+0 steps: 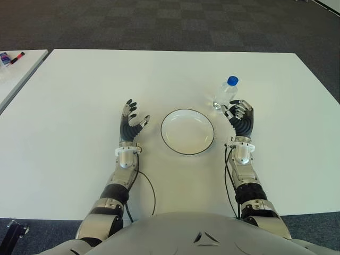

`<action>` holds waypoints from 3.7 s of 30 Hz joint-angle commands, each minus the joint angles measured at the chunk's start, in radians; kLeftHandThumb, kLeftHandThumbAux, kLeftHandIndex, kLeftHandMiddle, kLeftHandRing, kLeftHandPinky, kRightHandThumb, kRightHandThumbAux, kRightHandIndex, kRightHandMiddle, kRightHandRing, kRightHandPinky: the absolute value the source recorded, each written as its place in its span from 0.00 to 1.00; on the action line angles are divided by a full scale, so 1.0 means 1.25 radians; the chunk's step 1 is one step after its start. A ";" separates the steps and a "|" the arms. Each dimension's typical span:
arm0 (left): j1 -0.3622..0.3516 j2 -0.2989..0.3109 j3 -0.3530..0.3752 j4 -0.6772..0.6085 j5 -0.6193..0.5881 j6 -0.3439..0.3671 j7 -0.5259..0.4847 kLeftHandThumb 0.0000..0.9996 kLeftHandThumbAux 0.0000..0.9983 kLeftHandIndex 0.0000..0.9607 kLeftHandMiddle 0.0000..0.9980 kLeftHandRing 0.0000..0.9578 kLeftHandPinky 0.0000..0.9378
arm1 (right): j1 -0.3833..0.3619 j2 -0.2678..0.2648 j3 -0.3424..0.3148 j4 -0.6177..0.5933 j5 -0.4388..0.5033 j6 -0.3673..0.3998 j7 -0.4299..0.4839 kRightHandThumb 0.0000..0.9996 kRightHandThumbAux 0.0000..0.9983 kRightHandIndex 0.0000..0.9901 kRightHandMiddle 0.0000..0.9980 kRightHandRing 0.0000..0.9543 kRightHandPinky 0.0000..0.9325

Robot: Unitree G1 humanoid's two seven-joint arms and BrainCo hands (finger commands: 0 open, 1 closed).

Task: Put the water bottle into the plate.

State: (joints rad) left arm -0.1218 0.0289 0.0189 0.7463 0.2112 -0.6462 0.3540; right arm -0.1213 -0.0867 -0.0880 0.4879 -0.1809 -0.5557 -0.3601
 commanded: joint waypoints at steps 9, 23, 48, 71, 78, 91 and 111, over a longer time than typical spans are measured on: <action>0.001 0.002 -0.005 0.003 0.005 0.022 0.001 0.19 0.78 0.10 0.17 0.18 0.22 | 0.041 0.000 0.014 -0.082 -0.157 0.117 -0.124 0.69 0.73 0.43 0.61 0.65 0.61; -0.001 0.002 -0.002 0.009 0.003 0.013 0.002 0.21 0.80 0.10 0.18 0.19 0.23 | 0.037 0.004 0.039 -0.081 -0.244 0.206 -0.235 0.81 0.69 0.38 0.54 0.64 0.63; 0.000 0.007 -0.002 0.007 0.007 0.018 0.002 0.22 0.79 0.10 0.18 0.19 0.24 | 0.004 0.007 0.057 -0.011 -0.227 0.251 -0.255 0.53 0.52 0.03 0.11 0.16 0.22; 0.001 0.007 -0.002 0.006 0.000 0.018 -0.005 0.22 0.78 0.10 0.18 0.19 0.24 | -0.022 0.001 0.077 0.023 -0.238 0.292 -0.281 0.53 0.44 0.00 0.00 0.04 0.16; 0.000 0.005 0.000 0.007 -0.008 0.018 -0.010 0.22 0.78 0.10 0.18 0.19 0.23 | -0.021 -0.002 0.083 0.017 -0.232 0.302 -0.271 0.53 0.44 0.00 0.00 0.04 0.16; 0.000 0.003 0.000 0.007 -0.020 0.014 -0.021 0.23 0.79 0.10 0.18 0.19 0.24 | -0.020 -0.002 0.090 0.006 -0.225 0.313 -0.253 0.52 0.43 0.00 0.00 0.04 0.15; -0.003 0.004 -0.004 0.011 -0.006 0.010 -0.008 0.22 0.80 0.09 0.17 0.18 0.24 | -0.078 -0.015 0.090 0.007 -0.208 0.371 -0.164 0.54 0.42 0.00 0.00 0.03 0.15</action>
State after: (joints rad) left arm -0.1228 0.0329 0.0188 0.7473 0.1978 -0.6343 0.3400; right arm -0.1897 -0.1018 0.0236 0.4937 -0.4624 -0.1394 -0.5984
